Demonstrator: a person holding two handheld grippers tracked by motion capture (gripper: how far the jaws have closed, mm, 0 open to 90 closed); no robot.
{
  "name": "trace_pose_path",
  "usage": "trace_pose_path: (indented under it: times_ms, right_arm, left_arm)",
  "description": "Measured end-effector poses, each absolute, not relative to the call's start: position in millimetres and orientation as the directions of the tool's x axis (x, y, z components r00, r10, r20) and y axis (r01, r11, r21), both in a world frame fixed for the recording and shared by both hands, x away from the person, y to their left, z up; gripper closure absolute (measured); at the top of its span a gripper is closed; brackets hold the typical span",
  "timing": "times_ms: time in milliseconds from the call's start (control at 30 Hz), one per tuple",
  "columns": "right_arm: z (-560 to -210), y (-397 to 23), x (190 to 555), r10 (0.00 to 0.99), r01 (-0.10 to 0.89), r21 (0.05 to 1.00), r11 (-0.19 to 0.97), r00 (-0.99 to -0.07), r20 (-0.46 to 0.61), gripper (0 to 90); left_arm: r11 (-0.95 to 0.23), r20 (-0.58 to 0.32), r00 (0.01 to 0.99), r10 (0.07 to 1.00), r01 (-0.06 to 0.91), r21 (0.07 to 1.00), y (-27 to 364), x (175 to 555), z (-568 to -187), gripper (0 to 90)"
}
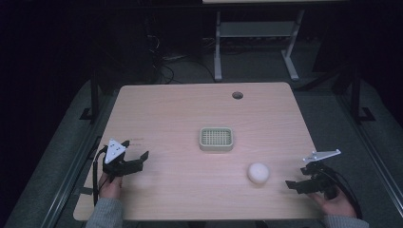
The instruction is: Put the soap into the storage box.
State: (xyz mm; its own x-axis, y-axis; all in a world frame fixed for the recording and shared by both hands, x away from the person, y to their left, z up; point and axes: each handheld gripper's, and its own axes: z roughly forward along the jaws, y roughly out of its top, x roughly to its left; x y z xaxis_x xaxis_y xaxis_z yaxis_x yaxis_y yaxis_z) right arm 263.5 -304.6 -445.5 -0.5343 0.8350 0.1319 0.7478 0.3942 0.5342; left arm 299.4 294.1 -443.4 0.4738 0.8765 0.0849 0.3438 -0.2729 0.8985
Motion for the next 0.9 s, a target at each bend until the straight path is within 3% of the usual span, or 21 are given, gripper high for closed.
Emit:
trace_pose_path:
  times_ms: [900]
  right_arm:
    - [-424.6, -232.9, 282.8, 0.717, 0.677, 0.443, 0.588, -0.69, 0.101, 15.4]
  left_arm:
    - [-0.262, 0.077, 0.469, 0.88, 0.344, 0.902, 300.6, 298.9, -442.8, 14.8]
